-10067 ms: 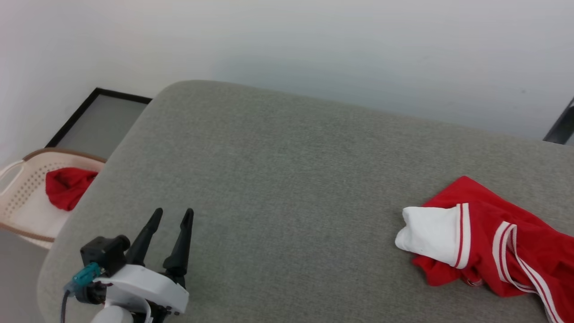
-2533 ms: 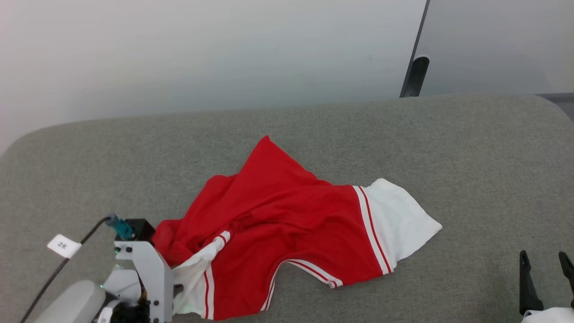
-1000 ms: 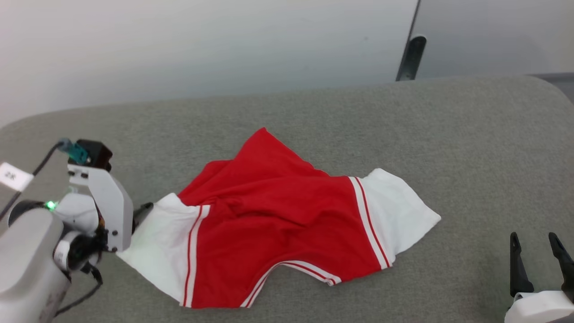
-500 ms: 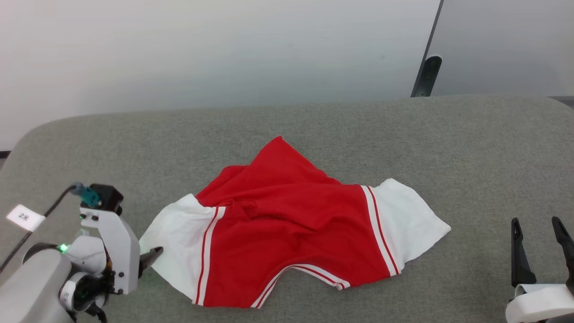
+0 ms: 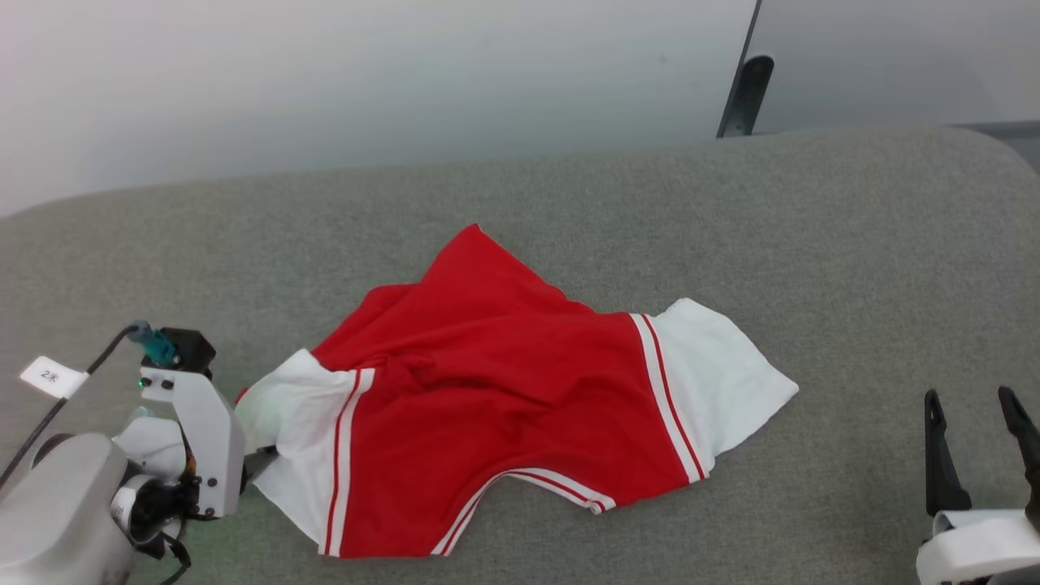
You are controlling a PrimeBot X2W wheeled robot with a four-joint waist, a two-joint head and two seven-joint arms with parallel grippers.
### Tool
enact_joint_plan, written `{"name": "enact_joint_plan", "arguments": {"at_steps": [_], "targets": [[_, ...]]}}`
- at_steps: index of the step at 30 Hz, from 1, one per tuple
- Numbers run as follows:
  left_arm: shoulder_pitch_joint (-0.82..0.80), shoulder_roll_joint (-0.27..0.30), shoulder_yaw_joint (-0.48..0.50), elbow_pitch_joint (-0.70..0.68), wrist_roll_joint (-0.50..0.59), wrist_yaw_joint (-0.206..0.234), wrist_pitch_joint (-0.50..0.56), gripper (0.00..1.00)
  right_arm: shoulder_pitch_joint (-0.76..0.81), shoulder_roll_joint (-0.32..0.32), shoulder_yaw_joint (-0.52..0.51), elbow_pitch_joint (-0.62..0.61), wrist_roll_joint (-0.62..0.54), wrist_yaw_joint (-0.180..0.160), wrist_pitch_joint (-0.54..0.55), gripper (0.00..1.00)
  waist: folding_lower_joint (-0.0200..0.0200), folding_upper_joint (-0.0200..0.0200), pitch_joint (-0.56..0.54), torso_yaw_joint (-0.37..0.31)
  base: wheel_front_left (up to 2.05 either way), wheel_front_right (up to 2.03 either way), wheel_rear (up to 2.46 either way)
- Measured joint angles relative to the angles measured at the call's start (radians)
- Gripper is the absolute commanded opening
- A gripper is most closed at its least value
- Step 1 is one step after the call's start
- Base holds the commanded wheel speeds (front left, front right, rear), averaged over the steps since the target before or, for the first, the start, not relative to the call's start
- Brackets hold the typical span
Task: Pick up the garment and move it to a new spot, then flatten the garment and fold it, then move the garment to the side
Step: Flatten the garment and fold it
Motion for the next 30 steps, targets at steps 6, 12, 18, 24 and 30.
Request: {"name": "enact_joint_plan", "arguments": {"at_steps": [6,12,18,24,30], "targets": [[-0.045,-0.025,-0.016,0.099,0.003,-0.009,0.007,1.0,-0.019,-0.005,0.0,-0.005,0.0,0.0,0.0,1.0,0.0,0.0,0.039,-0.014,0.0,0.0,0.0],[-0.089,-0.054,-0.032,0.171,0.004,-0.018,-0.001,1.0,-0.031,-0.005,-0.001,-0.008,-0.001,0.0,0.0,1.0,0.0,-0.0001,0.07,-0.017,0.0,0.0,0.0],[-0.132,-0.097,-0.03,0.26,-0.033,-0.022,0.046,0.27,-0.047,-0.019,0.022,-0.004,0.01,0.0,0.012,1.0,0.0,0.0,0.077,-0.008,0.0,0.0,0.0],[-0.153,-0.12,-0.02,0.308,-0.079,-0.021,0.112,0.0,-0.06,-0.074,0.122,-0.024,0.102,0.0,0.125,1.0,0.0,0.0,0.074,0.007,0.0,0.0,0.0],[-0.169,-0.136,-0.019,0.31,-0.094,-0.019,0.157,0.0,-0.103,-0.185,0.237,-0.07,0.218,0.0,0.301,1.0,0.0,0.0,0.074,0.03,0.0,0.0,0.0]]}}
